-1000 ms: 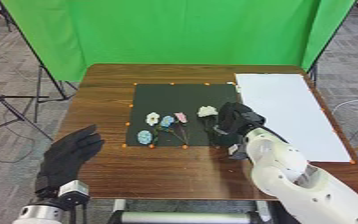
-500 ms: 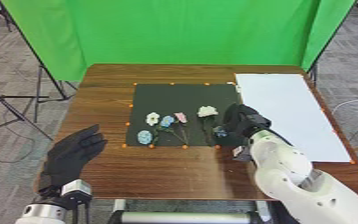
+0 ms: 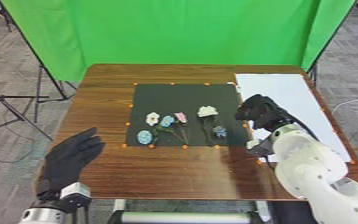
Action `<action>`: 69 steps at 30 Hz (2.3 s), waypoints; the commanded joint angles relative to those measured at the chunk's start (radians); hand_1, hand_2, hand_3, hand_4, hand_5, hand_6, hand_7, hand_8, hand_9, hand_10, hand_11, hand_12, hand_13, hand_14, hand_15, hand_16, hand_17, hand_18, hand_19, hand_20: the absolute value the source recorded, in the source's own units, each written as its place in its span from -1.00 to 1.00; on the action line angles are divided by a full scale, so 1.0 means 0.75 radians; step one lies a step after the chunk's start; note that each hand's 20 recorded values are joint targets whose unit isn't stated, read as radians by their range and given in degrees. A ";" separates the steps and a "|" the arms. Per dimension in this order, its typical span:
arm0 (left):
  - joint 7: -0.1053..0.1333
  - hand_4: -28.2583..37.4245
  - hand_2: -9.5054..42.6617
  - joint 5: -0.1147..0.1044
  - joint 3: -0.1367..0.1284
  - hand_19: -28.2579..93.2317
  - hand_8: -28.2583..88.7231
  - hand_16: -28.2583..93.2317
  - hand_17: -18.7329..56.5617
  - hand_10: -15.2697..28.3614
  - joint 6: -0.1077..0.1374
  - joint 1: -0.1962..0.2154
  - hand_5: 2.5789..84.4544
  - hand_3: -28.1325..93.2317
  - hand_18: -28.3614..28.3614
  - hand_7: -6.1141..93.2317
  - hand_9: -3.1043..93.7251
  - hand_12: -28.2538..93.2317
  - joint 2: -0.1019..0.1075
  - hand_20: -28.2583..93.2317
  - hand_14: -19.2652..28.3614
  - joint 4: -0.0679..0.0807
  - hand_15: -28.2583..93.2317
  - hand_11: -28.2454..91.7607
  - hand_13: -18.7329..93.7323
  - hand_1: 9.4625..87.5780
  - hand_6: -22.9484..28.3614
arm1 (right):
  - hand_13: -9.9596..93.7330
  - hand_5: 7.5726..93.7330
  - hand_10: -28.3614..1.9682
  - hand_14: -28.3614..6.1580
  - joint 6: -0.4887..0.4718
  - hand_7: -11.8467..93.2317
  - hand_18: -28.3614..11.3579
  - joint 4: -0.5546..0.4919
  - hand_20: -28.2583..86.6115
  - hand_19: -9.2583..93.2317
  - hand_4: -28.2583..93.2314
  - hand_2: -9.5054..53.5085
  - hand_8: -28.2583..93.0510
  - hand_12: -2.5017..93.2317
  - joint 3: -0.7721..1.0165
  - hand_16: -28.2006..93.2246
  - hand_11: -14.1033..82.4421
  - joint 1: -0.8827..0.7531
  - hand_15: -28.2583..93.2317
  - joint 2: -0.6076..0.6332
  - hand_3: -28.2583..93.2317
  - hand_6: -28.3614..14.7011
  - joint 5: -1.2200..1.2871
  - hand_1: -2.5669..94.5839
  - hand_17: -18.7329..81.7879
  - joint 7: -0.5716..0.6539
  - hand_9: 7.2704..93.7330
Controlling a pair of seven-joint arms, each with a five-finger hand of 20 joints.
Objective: Arrange flowers
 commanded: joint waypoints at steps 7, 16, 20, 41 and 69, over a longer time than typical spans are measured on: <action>0.184 -0.76 -0.44 -0.056 -0.012 0.46 -0.70 -0.78 -0.75 0.67 0.115 0.052 0.06 0.82 0.77 -0.49 -0.17 -0.38 0.122 -0.44 0.93 -0.022 0.51 0.06 -0.23 -0.55 0.40 | 0.33 0.26 -0.07 -0.06 0.024 -0.35 -0.52 -0.058 -0.42 0.82 -0.98 -0.54 -0.76 -0.60 0.591 -0.32 -0.17 -0.356 0.53 -0.228 0.85 0.15 0.943 -0.31 -0.04 -0.266 0.37; 0.192 -0.76 -0.45 -0.054 0.086 0.45 -0.69 -0.77 -0.75 0.66 0.095 -0.110 0.09 0.82 0.76 -0.51 -0.19 -0.39 0.122 -0.45 0.90 0.030 0.48 0.03 -0.25 -0.55 0.41 | 0.17 0.21 0.00 -0.25 -0.014 -0.36 -0.48 -0.016 -0.39 0.53 -0.99 -0.52 -0.78 -0.64 0.603 -0.37 -0.32 -0.324 0.20 -0.288 0.88 0.26 1.029 -0.32 -0.22 -0.344 0.27; 0.200 -0.76 -0.45 -0.062 0.095 0.45 -0.69 -0.77 -0.75 0.66 0.105 -0.122 0.08 0.82 0.76 -0.51 -0.19 -0.38 0.129 -0.45 0.90 0.032 0.48 0.04 -0.26 -0.55 0.42 | 0.15 0.21 0.01 -0.27 -0.048 -0.36 -0.48 -0.005 -0.36 0.49 -0.99 -0.52 -0.78 -0.64 0.607 -0.36 -0.34 -0.314 0.16 -0.288 0.88 0.27 1.047 -0.32 -0.25 -0.338 0.25; -0.049 -0.76 -0.47 -0.035 -0.142 0.43 -0.69 -0.75 -0.76 0.66 -0.051 -0.101 0.06 0.81 0.76 -0.52 -0.19 -0.39 0.112 -0.45 0.91 0.056 0.44 0.02 -0.26 -0.55 0.40 | 0.06 0.09 0.02 -0.30 -0.078 -0.38 -0.48 0.037 -0.31 0.35 -1.00 -0.49 -0.78 -0.66 0.544 -0.34 -0.41 -0.327 0.05 -0.192 0.90 0.31 1.116 -0.35 -0.33 -0.275 0.13; -0.145 -0.75 -0.47 -0.010 -0.259 0.46 -0.68 -0.75 -0.76 0.69 -0.176 0.087 0.04 0.80 0.81 -0.54 -0.18 -0.38 -0.132 -0.47 0.95 0.018 0.46 0.02 -0.26 -0.56 0.39 | 0.02 0.05 0.03 -0.32 -0.031 -0.38 -0.47 0.049 -0.29 0.28 -1.00 -0.52 -0.79 -0.67 0.562 -0.34 -0.46 -0.365 0.01 -0.118 0.92 0.33 1.133 -0.38 -0.37 -0.326 0.06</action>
